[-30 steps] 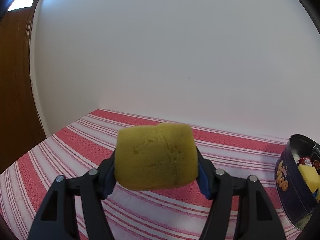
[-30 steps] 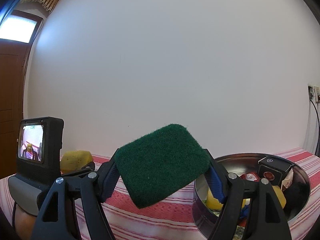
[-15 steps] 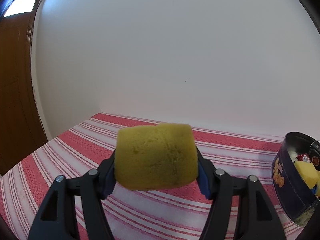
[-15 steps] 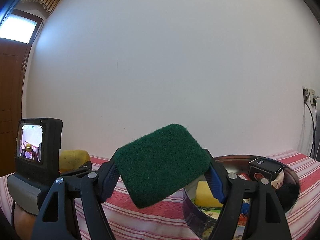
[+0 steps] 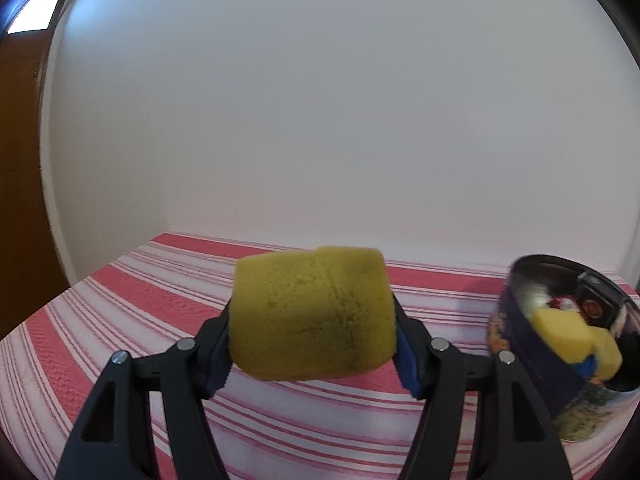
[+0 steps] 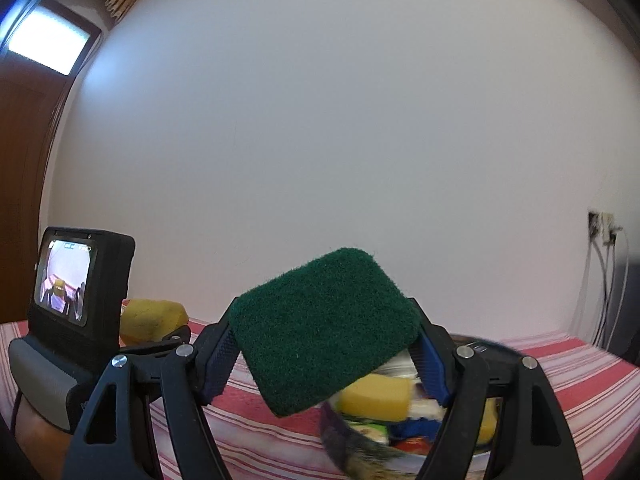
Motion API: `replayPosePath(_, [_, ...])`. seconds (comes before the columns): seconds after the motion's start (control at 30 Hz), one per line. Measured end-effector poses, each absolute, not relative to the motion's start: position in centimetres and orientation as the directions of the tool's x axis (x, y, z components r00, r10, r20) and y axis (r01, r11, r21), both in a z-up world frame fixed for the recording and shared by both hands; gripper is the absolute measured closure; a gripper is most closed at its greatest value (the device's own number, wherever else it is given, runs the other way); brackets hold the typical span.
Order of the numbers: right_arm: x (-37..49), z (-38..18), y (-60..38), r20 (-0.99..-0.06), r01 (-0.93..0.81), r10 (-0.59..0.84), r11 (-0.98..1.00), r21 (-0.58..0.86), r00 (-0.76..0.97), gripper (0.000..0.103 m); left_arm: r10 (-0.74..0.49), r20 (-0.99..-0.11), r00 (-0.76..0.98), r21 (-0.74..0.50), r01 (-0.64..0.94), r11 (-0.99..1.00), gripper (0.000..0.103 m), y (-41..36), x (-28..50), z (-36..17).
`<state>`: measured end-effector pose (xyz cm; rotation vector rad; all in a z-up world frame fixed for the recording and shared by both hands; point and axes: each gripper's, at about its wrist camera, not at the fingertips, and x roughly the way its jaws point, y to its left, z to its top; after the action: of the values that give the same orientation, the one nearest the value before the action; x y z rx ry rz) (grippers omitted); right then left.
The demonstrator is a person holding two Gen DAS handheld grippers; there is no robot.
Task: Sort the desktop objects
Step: 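Carry the green-topped sponge to the bowl with the right tool while the left tool carries the yellow sponge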
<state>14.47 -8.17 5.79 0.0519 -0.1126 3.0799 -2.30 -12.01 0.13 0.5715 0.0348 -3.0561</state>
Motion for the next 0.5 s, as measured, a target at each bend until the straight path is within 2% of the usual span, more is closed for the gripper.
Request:
replayPosePath(0.2, [16.3,5.7,-6.8,0.081,-0.100,0.092,-0.991,-0.090,-0.992,0.025,0.019,-0.364,-0.931,-0.033,-0.007,-0.999,0.037,-10.6,-2.1,-0.1])
replayPosePath(0.5, [16.3,5.4,-4.1,0.081,-0.199,0.191,-0.975,-0.101,-0.978,0.025,0.132,-0.346,-0.929,-0.063,-0.118,-0.991,0.037,-5.8,-0.9,1.2])
